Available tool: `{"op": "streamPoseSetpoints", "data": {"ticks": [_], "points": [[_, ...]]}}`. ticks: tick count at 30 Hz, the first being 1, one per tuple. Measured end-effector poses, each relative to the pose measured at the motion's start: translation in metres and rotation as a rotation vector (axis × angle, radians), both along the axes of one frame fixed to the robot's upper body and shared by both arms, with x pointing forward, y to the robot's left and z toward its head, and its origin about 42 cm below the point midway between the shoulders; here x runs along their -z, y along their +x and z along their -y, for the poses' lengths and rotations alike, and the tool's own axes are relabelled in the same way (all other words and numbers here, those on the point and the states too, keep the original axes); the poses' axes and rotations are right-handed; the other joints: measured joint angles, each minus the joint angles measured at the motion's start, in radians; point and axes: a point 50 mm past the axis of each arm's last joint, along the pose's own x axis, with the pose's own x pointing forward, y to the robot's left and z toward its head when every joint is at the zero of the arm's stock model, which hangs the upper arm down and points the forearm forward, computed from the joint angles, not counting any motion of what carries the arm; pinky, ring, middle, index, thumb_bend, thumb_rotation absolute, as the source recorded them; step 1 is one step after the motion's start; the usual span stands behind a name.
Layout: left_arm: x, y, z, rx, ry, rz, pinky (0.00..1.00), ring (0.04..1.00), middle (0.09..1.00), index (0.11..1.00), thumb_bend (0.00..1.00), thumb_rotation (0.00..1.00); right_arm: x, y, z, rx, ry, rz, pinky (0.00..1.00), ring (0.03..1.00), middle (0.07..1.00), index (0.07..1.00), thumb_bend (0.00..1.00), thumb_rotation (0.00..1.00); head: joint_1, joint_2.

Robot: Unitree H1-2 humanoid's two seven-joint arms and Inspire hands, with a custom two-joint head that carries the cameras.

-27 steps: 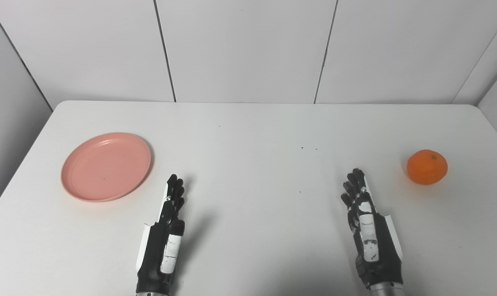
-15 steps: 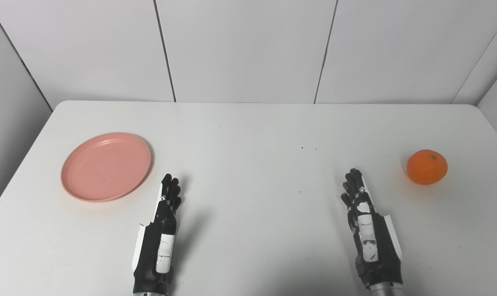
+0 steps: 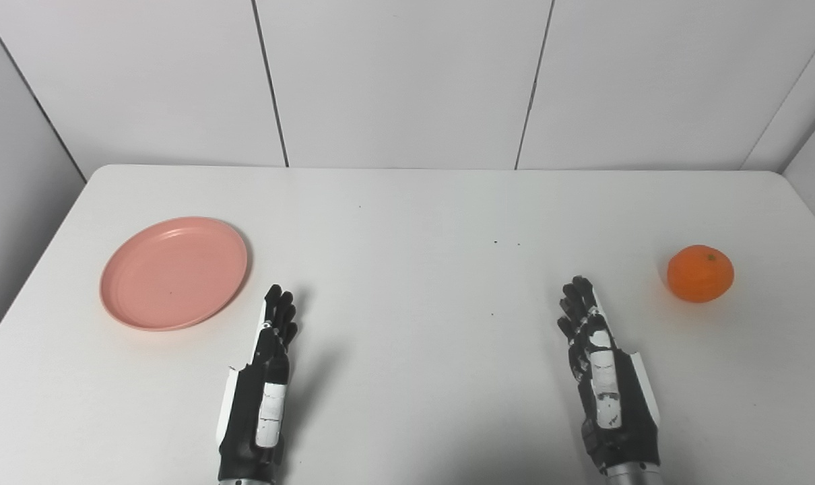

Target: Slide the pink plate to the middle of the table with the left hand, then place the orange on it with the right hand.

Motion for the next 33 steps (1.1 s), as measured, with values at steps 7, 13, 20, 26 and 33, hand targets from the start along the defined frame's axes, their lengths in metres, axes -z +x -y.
{"op": "streamPoseSetpoints", "data": {"ticks": [7, 13, 20, 26, 33], "points": [[0.0, 0.0, 0.0, 0.0, 0.003, -0.002, 1.0, 0.992, 1.0, 1.0, 0.95, 1.0, 0.0, 0.0, 0.0, 0.0, 0.001, 0.0, 1.0, 0.976, 0.936, 0.941, 0.9, 1.0, 0.0, 0.003], [0.0, 0.0, 0.0, 0.0, 0.001, -0.004, 1.0, 1.0, 1.0, 1.0, 0.95, 1.0, 0.002, 0.0, 0.001, 0.017, -0.029, -0.007, 1.0, 0.961, 0.908, 0.9, 0.88, 1.0, -0.026, -0.012], [0.001, 0.0, 0.0, -0.002, 0.0, -0.008, 1.0, 0.993, 1.0, 1.0, 0.94, 1.0, 0.017, 0.002, 0.002, 0.019, -0.041, -0.059, 1.0, 0.974, 0.923, 0.924, 0.9, 1.0, 0.011, -0.034], [0.002, 0.0, 0.0, -0.002, 0.001, -0.007, 1.0, 0.991, 1.0, 1.0, 0.96, 1.0, 0.017, 0.001, 0.003, 0.017, -0.031, -0.06, 1.0, 0.969, 0.919, 0.924, 0.9, 1.0, 0.051, -0.049], [0.002, 0.0, 0.002, -0.006, 0.025, -0.006, 0.97, 0.977, 0.99, 1.0, 0.98, 1.0, 0.014, 0.001, 0.005, 0.015, 0.017, -0.053, 1.0, 0.978, 0.93, 0.94, 0.91, 1.0, 0.081, -0.08]]}}
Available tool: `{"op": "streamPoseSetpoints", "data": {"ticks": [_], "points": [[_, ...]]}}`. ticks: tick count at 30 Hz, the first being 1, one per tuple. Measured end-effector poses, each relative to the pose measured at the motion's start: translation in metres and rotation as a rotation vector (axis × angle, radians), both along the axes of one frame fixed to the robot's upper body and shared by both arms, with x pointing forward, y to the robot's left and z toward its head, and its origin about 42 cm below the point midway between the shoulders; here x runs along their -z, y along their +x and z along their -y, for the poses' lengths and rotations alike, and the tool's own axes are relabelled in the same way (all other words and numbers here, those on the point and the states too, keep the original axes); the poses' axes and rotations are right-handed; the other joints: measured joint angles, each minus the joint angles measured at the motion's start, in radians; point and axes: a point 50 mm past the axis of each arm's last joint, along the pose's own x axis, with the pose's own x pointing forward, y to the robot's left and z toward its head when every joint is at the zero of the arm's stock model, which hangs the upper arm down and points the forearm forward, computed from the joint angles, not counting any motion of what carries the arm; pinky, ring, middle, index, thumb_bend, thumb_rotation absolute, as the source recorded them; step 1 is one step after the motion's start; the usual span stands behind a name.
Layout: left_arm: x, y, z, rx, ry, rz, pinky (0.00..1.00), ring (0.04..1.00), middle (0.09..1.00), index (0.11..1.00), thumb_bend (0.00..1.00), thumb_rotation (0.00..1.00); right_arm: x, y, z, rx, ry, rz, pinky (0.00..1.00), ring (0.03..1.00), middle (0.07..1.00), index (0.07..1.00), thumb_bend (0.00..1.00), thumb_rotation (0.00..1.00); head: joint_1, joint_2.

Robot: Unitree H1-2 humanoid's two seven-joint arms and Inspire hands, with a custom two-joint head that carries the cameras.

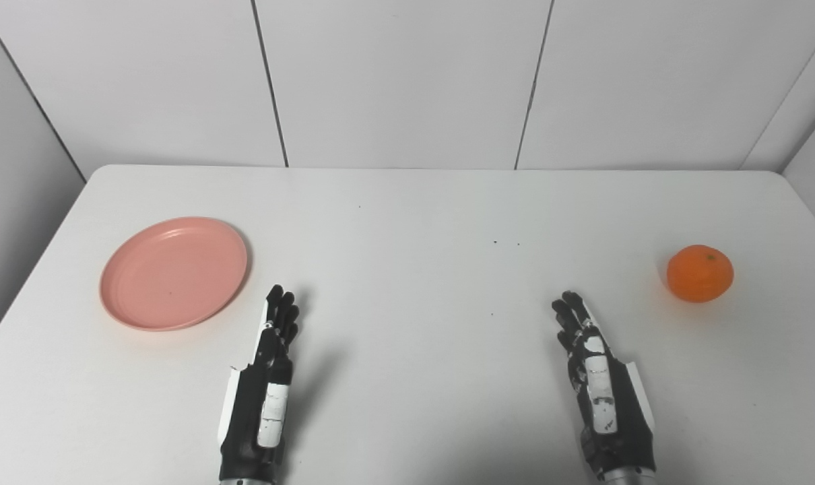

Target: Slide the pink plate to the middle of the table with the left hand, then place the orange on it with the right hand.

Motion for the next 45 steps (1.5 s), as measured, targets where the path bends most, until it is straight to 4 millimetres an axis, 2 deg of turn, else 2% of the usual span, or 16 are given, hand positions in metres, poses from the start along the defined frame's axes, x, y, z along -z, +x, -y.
{"op": "streamPoseSetpoints", "data": {"ticks": [6, 10, 15, 17, 19, 22, 28, 33, 37, 45], "points": [[0.0, 0.0, 0.002, -0.011, 0.032, 0.027, 0.94, 0.96, 0.975, 0.995, 0.99, 1.0, 0.001, -0.001, 0.006, -0.017, 0.023, 0.002, 1.0, 0.984, 0.943, 0.957, 0.9, 1.0, 0.064, -0.054], [0.001, -0.001, 0.004, -0.02, 0.05, 0.06, 0.91, 0.952, 0.966, 0.982, 1.0, 1.0, 0.01, -0.001, 0.011, -0.01, 0.037, 0.0, 1.0, 0.985, 0.942, 0.953, 0.92, 1.0, 0.097, -0.092], [0.002, -0.001, 0.005, -0.035, 0.057, 0.084, 0.9, 0.942, 0.954, 0.965, 0.99, 1.0, 0.014, -0.002, 0.014, -0.017, 0.037, 0.026, 1.0, 0.995, 0.95, 0.966, 0.93, 1.0, 0.129, -0.124], [0.002, 0.0, 0.006, -0.038, 0.064, 0.092, 0.89, 0.938, 0.949, 0.959, 0.98, 1.0, 0.014, -0.002, 0.015, -0.018, 0.036, 0.042, 1.0, 0.998, 0.954, 0.971, 0.93, 1.0, 0.129, -0.124], [0.002, 0.0, 0.007, -0.041, 0.065, 0.106, 0.88, 0.933, 0.944, 0.951, 0.97, 1.0, 0.014, -0.002, 0.016, -0.025, 0.033, 0.05, 1.0, 0.999, 0.96, 0.975, 0.93, 1.0, 0.162, -0.156], [0.002, 0.001, 0.009, -0.047, 0.073, 0.124, 0.85, 0.92, 0.934, 0.94, 0.96, 1.0, 0.015, -0.002, 0.017, -0.029, 0.03, 0.06, 1.0, 1.0, 0.971, 0.99, 0.91, 1.0, 0.199, -0.179], [0.002, 0.002, 0.011, -0.055, 0.07, 0.15, 0.82, 0.903, 0.914, 0.918, 0.98, 0.99, 0.016, -0.001, 0.019, -0.029, 0.033, 0.067, 1.0, 1.0, 0.984, 1.0, 0.9, 1.0, 0.242, -0.195], [0.002, 0.002, 0.012, -0.059, 0.082, 0.156, 0.8, 0.891, 0.904, 0.904, 1.0, 0.97, 0.016, -0.002, 0.023, -0.029, 0.06, 0.07, 1.0, 1.0, 0.991, 1.0, 0.89, 1.0, 0.293, -0.19], [0.002, 0.002, 0.013, -0.067, 0.08, 0.16, 0.79, 0.881, 0.893, 0.89, 0.96, 0.95, 0.016, -0.002, 0.026, -0.031, 0.06, 0.072, 1.0, 1.0, 0.994, 1.0, 0.88, 1.0, 0.328, -0.193], [0.002, 0.002, 0.014, -0.07, 0.085, 0.176, 0.77, 0.872, 0.886, 0.885, 0.95, 0.91, 0.017, -0.002, 0.028, -0.027, 0.062, 0.069, 1.0, 1.0, 1.0, 1.0, 0.86, 1.0, 0.347, -0.21]]}}
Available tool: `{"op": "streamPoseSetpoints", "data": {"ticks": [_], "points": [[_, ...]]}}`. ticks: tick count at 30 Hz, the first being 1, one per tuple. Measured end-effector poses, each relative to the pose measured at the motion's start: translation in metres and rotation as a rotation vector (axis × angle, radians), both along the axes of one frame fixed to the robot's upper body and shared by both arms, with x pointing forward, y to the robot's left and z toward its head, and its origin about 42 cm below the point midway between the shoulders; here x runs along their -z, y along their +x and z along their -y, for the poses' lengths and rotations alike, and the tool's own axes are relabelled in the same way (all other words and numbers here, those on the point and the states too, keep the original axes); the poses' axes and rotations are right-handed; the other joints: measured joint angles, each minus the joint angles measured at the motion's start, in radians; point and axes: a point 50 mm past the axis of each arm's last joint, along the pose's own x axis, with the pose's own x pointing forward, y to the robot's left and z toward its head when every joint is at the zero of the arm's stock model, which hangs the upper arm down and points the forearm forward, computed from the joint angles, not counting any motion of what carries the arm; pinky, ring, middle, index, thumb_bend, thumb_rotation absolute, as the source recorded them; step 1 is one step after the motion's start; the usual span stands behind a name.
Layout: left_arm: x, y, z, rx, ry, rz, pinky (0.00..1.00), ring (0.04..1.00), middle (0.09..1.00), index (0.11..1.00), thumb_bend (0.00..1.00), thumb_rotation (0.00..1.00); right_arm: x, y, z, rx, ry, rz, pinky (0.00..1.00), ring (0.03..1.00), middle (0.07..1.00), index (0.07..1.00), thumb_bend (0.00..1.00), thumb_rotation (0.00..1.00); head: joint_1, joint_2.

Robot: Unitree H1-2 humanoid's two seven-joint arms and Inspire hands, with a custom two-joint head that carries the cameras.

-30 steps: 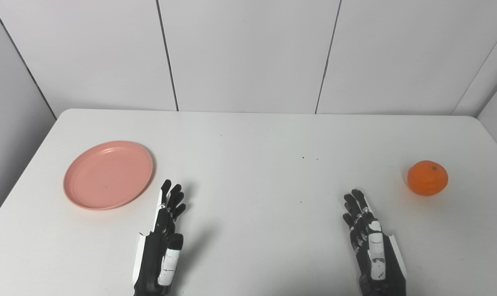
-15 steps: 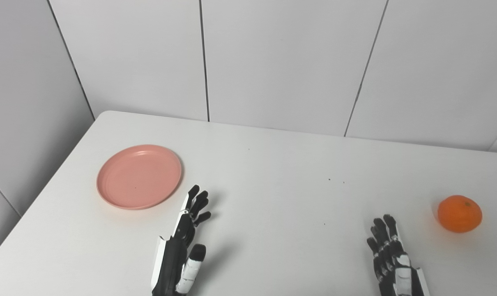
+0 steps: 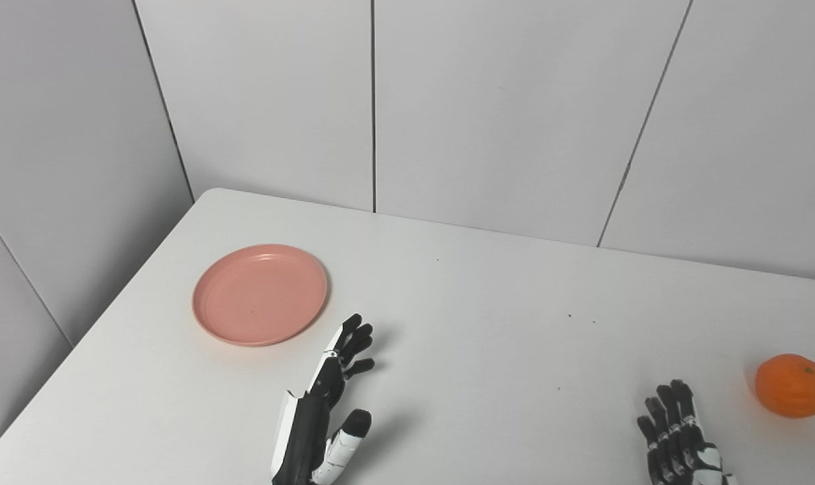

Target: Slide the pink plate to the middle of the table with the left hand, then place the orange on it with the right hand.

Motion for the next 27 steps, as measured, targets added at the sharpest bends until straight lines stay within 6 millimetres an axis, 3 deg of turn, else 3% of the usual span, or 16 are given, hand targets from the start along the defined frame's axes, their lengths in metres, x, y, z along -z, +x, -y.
{"op": "streamPoseSetpoints", "data": {"ticks": [11, 23, 27], "points": [[0.001, 0.002, -0.001, 0.002, -0.032, -0.004, 0.79, 0.88, 0.898, 0.909, 0.96, 0.91, 0.003, 0.001, 0.001, 0.001, 0.009, -0.008, 1.0, 1.0, 1.0, 1.0, 0.86, 1.0, 0.002, -0.018], [-0.003, 0.009, -0.002, 0.083, -0.196, -0.214, 0.75, 0.831, 0.855, 0.874, 1.0, 0.89, 0.0, 0.001, 0.0, -0.012, 0.0, 0.027, 1.0, 1.0, 1.0, 1.0, 0.87, 1.0, 0.012, 0.018], [-0.019, 0.019, -0.004, 0.123, -0.251, -0.248, 0.77, 0.828, 0.852, 0.877, 1.0, 0.92, -0.001, 0.0, 0.001, -0.01, -0.002, 0.03, 1.0, 1.0, 1.0, 1.0, 0.87, 1.0, 0.015, 0.032]]}}
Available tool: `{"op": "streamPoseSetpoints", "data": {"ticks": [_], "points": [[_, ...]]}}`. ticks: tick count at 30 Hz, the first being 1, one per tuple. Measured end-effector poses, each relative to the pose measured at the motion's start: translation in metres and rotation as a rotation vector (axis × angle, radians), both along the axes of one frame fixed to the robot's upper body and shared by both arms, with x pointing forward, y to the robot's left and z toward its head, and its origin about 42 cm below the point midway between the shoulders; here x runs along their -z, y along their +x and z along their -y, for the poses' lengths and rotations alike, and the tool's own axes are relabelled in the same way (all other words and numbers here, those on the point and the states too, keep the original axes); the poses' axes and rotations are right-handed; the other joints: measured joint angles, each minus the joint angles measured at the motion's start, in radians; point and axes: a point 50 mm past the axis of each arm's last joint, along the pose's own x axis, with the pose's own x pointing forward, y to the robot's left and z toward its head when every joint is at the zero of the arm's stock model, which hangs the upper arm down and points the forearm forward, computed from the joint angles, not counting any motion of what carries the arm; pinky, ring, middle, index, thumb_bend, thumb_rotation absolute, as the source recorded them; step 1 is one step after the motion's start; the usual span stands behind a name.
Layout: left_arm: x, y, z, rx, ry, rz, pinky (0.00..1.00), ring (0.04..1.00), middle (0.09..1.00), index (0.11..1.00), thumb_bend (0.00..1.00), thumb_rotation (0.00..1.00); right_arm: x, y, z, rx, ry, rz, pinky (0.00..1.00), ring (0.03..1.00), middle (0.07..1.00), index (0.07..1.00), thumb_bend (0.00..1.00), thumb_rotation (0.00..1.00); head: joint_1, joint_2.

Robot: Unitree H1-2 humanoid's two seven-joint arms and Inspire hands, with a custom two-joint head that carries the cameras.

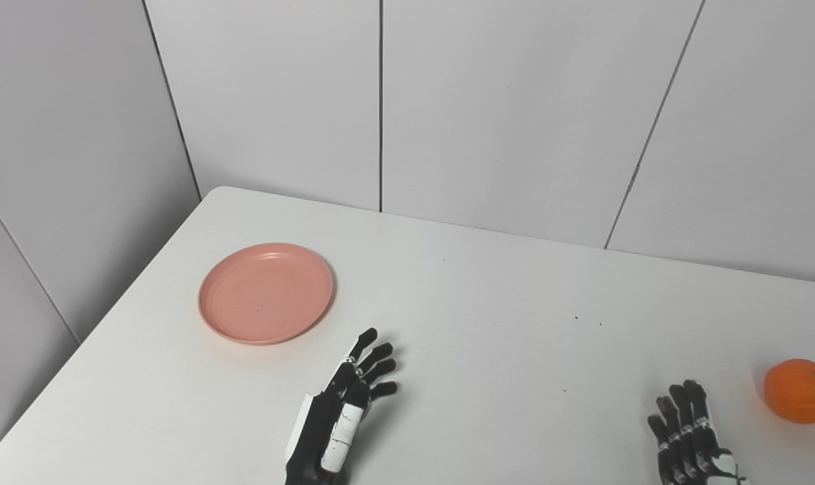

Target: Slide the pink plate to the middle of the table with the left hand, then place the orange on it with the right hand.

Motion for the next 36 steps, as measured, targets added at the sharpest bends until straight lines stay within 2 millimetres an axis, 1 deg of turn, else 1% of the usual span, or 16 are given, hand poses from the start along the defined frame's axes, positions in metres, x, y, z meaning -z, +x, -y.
{"op": "streamPoseSetpoints", "data": {"ticks": [3, 4, 6, 13, 15, 17, 20, 22, 23, 26, 28, 31, 33, 36], "points": [[-0.032, 0.015, -0.003, 0.022, -0.004, 0.076, 0.84, 0.843, 0.863, 0.899, 1.0, 0.99, 0.0, -0.001, 0.0, 0.001, -0.01, -0.002, 1.0, 1.0, 0.999, 1.0, 0.88, 1.0, 0.0, 0.005], [-0.041, 0.019, -0.003, 0.031, -0.003, 0.105, 0.85, 0.842, 0.86, 0.901, 1.0, 1.0, 0.0, -0.001, 0.0, 0.001, -0.013, -0.002, 1.0, 1.0, 0.997, 1.0, 0.87, 1.0, 0.0, 0.005], [-0.053, 0.027, -0.005, 0.047, 0.006, 0.132, 0.87, 0.84, 0.855, 0.905, 1.0, 1.0, 0.0, -0.001, 0.0, 0.0, -0.017, -0.002, 1.0, 1.0, 0.994, 1.0, 0.87, 1.0, -0.002, 0.011], [-0.081, 0.041, -0.01, 0.077, -0.034, 0.134, 0.91, 0.864, 0.872, 0.922, 1.0, 1.0, -0.001, -0.001, 0.001, -0.002, -0.018, -0.001, 1.0, 1.0, 0.979, 1.0, 0.86, 1.0, 0.0, 0.012], [-0.089, 0.049, -0.015, 0.088, -0.032, 0.149, 0.9, 0.863, 0.869, 0.914, 1.0, 1.0, -0.001, -0.001, 0.001, -0.002, -0.018, -0.002, 1.0, 1.0, 0.981, 1.0, 0.86, 1.0, -0.002, 0.008], [-0.098, 0.056, -0.022, 0.095, -0.039, 0.162, 0.89, 0.858, 0.864, 0.911, 1.0, 1.0, 0.0, -0.001, 0.001, -0.002, -0.019, -0.003, 1.0, 1.0, 0.979, 1.0, 0.86, 1.0, -0.002, 0.008], [-0.114, 0.073, -0.038, 0.099, -0.038, 0.187, 0.87, 0.844, 0.85, 0.902, 1.0, 1.0, 0.0, -0.001, 0.001, -0.002, -0.02, -0.003, 1.0, 1.0, 0.98, 1.0, 0.88, 1.0, 0.0, 0.009], [-0.126, 0.085, -0.05, 0.095, -0.013, 0.22, 0.84, 0.826, 0.836, 0.883, 1.0, 1.0, 0.0, -0.001, 0.001, -0.002, -0.02, -0.004, 1.0, 1.0, 0.977, 1.0, 0.89, 1.0, -0.005, 0.011], [-0.13, 0.09, -0.056, 0.088, -0.002, 0.233, 0.8, 0.8, 0.81, 0.854, 1.0, 1.0, 0.0, -0.001, 0.001, -0.002, -0.02, -0.006, 1.0, 1.0, 0.973, 1.0, 0.88, 1.0, -0.006, 0.009], [-0.133, 0.111, -0.08, 0.056, 0.003, 0.224, 0.78, 0.789, 0.8, 0.84, 1.0, 1.0, -0.001, -0.001, 0.0, -0.004, -0.02, -0.002, 1.0, 1.0, 0.973, 1.0, 0.88, 1.0, -0.005, 0.011], [-0.133, 0.116, -0.098, 0.027, -0.001, 0.214, 0.76, 0.783, 0.801, 0.839, 1.0, 1.0, -0.002, -0.001, 0.0, -0.005, -0.021, -0.002, 1.0, 1.0, 0.973, 1.0, 0.88, 1.0, -0.002, 0.017], [-0.139, 0.119, -0.112, 0.009, -0.015, 0.226, 0.74, 0.774, 0.783, 0.82, 1.0, 1.0, -0.001, -0.003, 0.0, -0.005, -0.022, -0.006, 1.0, 1.0, 0.975, 1.0, 0.88, 1.0, -0.003, 0.021], [-0.145, 0.128, -0.121, 0.0, -0.03, 0.236, 0.73, 0.77, 0.768, 0.81, 1.0, 1.0, -0.001, -0.003, 0.001, -0.005, -0.023, -0.011, 1.0, 1.0, 0.979, 1.0, 0.88, 1.0, -0.005, 0.021], [-0.155, 0.138, -0.128, -0.006, -0.044, 0.252, 0.72, 0.766, 0.744, 0.801, 1.0, 1.0, -0.001, -0.003, 0.0, -0.008, -0.022, -0.016, 1.0, 1.0, 0.985, 1.0, 0.88, 1.0, -0.005, 0.021]]}}
